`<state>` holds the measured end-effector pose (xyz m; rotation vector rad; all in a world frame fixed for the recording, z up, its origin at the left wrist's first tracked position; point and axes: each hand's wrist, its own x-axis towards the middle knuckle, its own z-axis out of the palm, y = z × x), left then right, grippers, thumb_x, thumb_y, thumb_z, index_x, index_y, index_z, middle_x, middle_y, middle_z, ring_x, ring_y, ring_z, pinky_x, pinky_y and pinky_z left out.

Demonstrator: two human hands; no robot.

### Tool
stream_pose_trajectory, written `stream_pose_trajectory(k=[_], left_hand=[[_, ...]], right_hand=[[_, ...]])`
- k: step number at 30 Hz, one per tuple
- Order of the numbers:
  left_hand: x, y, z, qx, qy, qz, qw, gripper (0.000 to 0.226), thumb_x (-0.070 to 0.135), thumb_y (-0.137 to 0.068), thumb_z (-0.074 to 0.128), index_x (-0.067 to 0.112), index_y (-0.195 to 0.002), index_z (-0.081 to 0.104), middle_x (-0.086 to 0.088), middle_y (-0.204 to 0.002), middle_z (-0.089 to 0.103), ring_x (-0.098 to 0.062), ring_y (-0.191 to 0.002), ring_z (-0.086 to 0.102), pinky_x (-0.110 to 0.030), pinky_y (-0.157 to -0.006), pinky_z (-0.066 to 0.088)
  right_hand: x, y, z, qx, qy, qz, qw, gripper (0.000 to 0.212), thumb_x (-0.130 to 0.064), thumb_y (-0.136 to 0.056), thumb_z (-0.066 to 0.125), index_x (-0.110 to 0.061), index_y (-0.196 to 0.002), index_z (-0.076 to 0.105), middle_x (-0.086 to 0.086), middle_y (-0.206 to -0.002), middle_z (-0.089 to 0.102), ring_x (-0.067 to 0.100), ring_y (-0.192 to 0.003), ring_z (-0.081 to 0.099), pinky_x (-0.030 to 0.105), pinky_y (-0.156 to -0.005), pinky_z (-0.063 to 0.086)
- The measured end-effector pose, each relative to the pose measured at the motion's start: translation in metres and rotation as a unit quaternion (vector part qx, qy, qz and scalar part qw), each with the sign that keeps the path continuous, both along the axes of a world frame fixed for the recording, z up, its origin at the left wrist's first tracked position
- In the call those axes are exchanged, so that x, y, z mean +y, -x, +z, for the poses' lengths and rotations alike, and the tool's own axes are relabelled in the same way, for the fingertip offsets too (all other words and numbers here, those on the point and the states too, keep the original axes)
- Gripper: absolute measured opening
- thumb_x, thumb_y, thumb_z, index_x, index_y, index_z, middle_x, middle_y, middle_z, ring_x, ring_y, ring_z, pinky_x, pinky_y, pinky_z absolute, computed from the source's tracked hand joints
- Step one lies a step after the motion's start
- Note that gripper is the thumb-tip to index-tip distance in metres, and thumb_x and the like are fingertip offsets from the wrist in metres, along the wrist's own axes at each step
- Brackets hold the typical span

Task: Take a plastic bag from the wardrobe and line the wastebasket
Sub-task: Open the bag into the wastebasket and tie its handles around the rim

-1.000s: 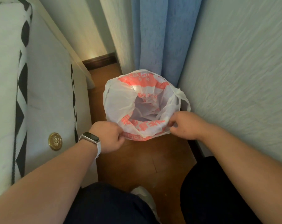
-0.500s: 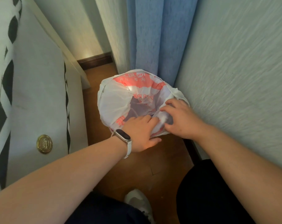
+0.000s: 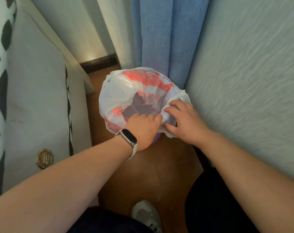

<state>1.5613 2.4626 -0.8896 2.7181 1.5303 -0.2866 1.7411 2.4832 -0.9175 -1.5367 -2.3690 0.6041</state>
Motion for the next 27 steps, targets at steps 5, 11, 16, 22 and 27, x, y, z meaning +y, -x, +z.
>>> stream_pose_trajectory(k=[5, 11, 16, 22, 27], left_hand=[[0.015, 0.02, 0.038, -0.047, -0.039, 0.03, 0.998, 0.043, 0.025, -0.096, 0.05, 0.018, -0.137, 0.043, -0.005, -0.126, 0.062, -0.028, -0.112, 0.06, -0.042, -0.095, 0.045], [0.013, 0.037, 0.075, -0.181, -0.079, 0.076, 0.977, 0.031, 0.023, -0.093, 0.054, 0.014, -0.121, 0.061, -0.009, -0.112, 0.069, -0.032, -0.102, 0.065, -0.043, -0.088, 0.046], [0.018, 0.034, 0.094, -0.264, -0.132, 0.079, 0.952, 0.034, 0.034, -0.095, 0.042, 0.015, -0.11, 0.066, -0.005, -0.101, 0.073, -0.025, -0.087, 0.068, -0.031, -0.078, 0.048], [0.028, 0.031, 0.106, -0.27, -0.186, 0.017, 0.945, 0.026, 0.036, -0.093, 0.055, 0.018, -0.102, 0.07, -0.001, -0.091, 0.074, -0.02, -0.078, 0.068, -0.022, -0.075, 0.04], [0.028, 0.029, 0.109, -0.262, -0.183, 0.019, 0.947, 0.032, 0.048, -0.088, 0.059, 0.021, -0.1, 0.069, 0.001, -0.087, 0.073, -0.017, -0.076, 0.067, -0.027, -0.07, 0.046]], right_hand=[[0.008, 0.016, 0.01, 0.076, -0.085, -0.057, 0.992, 0.052, -0.049, -0.083, 0.061, -0.017, -0.123, 0.064, 0.008, -0.128, 0.058, 0.033, -0.12, 0.05, 0.046, -0.103, 0.041], [0.008, 0.042, 0.032, 0.207, -0.061, -0.108, 0.97, 0.055, -0.053, -0.087, 0.054, -0.019, -0.131, 0.056, 0.002, -0.138, 0.051, 0.019, -0.131, 0.041, 0.037, -0.113, 0.031], [0.0, 0.046, 0.05, 0.353, -0.03, -0.185, 0.917, 0.064, -0.057, -0.084, 0.053, -0.024, -0.139, 0.046, -0.002, -0.148, 0.04, 0.011, -0.141, 0.032, 0.026, -0.116, 0.023], [0.003, 0.052, 0.063, 0.403, -0.055, -0.255, 0.877, 0.06, -0.052, -0.077, 0.05, -0.024, -0.129, 0.049, -0.003, -0.142, 0.039, 0.016, -0.138, 0.035, 0.032, -0.117, 0.026], [0.008, 0.054, 0.059, 0.391, -0.096, -0.253, 0.88, 0.064, -0.049, -0.079, 0.049, -0.009, -0.129, 0.052, 0.005, -0.139, 0.042, 0.024, -0.136, 0.037, 0.043, -0.116, 0.027]])
